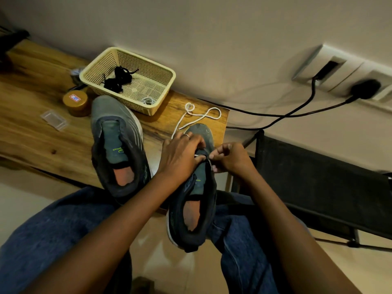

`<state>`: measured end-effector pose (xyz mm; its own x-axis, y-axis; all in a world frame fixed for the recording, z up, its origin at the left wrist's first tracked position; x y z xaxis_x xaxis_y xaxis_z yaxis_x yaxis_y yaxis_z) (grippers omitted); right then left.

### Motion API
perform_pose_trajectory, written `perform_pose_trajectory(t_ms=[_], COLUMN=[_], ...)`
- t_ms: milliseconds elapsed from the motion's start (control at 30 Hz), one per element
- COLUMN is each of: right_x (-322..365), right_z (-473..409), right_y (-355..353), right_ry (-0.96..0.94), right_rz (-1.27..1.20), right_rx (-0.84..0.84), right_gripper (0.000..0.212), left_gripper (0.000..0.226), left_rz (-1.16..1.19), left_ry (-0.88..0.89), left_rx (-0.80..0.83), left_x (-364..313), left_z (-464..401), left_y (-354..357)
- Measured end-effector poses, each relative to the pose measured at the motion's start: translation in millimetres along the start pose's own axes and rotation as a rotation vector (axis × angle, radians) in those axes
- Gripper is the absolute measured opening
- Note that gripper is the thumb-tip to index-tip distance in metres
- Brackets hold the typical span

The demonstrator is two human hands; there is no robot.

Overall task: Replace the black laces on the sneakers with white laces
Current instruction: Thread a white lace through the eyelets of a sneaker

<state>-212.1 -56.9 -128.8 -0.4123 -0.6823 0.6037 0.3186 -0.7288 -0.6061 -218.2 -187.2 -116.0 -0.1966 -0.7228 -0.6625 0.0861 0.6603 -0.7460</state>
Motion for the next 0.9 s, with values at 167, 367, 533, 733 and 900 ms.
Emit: perform_pose_trajectory(t_ms=[167,367,533,733,900], right_x=[-5.5,2.8,12.4,7.4,13.5], right_z=[-3.7,-0.7,-2.2,-4.0,-4.7], right_y=[-2.9,-4.4,-2.2,-21.0,-12.5], right_ry=[0.098,-0.02,-0.153,-0.101,-0.189], right_rz=[-0.197,-0.054,0.253,0.265,0.428], right_rx=[-0.036,-0.012,-0.1,-0.306,-0.231], right_gripper=[0.022,0.01,0.012,0.016,0.009], left_gripper=[0.027,0.029,0.051,0.077,0.079], left_rz=[-0.014,-0.014,-0.031,-0.073,-0.081], left_ry=[-0.04,-0.055,-0.199,-0.477,-0.493], left_rx=[0.03,0.076,0.041,0.111,0.138], left_x=[4.5,4.9,11.8,35.1,33.7], left_z=[-1.6,-4.0,-1.8,7.8,8.5], left_y=[-2.5,-6.7,-18.4,-25.7,-25.1])
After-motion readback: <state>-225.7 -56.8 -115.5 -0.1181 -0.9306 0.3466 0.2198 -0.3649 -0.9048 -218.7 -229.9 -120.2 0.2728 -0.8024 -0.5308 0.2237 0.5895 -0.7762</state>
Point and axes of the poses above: each hand's wrist, its own z-axis away from the middle knuckle, its own y-axis out of the palm, x = y × z, the point moved 7 cm from there along -z, towards the middle knuckle, and after that the axes turned 15 degrees about z, right-handed, at the moved point
